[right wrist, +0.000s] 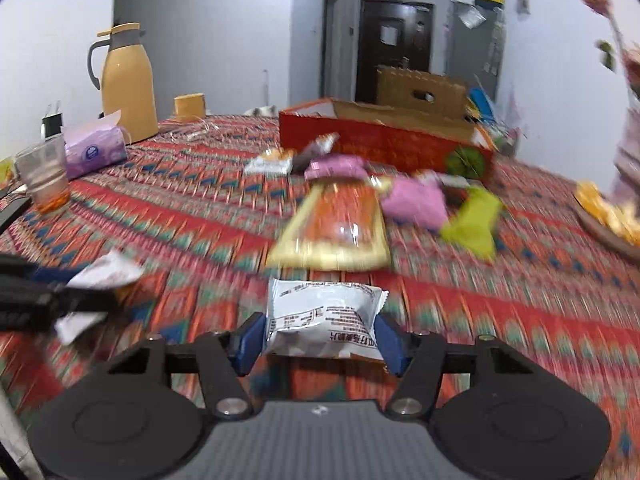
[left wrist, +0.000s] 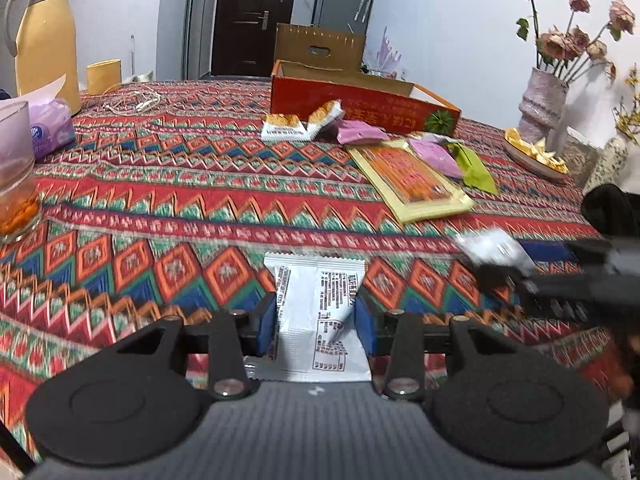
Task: Organize snacks
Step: 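Hold both white packets and move the tools toward the orange box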
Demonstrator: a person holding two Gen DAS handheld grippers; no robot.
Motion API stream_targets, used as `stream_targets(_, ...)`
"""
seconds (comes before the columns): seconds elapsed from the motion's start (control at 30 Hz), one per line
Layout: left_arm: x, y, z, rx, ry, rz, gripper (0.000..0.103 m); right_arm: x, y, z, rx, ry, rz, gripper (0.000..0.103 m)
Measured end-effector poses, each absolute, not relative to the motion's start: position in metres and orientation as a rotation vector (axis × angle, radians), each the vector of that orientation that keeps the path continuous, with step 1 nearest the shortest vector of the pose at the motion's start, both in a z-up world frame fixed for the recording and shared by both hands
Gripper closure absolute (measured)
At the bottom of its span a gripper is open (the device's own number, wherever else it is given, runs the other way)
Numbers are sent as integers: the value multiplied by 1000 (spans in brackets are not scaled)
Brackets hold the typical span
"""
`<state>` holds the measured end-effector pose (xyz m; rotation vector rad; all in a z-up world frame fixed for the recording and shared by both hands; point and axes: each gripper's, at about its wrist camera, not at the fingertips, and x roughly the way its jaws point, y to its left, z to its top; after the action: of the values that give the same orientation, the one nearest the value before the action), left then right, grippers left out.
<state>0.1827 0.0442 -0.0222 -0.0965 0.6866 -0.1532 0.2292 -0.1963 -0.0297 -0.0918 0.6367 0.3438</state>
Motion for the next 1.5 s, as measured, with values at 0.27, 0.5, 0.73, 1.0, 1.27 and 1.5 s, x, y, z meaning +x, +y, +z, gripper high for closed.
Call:
stream_targets(0.27,155,19,-19,-59,684,-206,62,161,-213,-35,-59,651,347,44)
stream_targets(0.5,147,8,-20,-47,690,-204,62,156,-216,-36,-53,642,365,44)
stream_targets(0.73,160,4,-19,-20,706,-210,62,162,-220,-35,-49,650,384,44)
stream_targets(1.0,188,-7,-16,28,708,-261,62,185,-226,-33,-36,665,369,44)
stream_targets(1.27,203,-12,-17,31,722,-281,62,198,-233,-32,-33,669,343,44)
stream_targets(1.5,216,-16,-16,32,729,-299,62,211,-237,-33,-35,675,324,44)
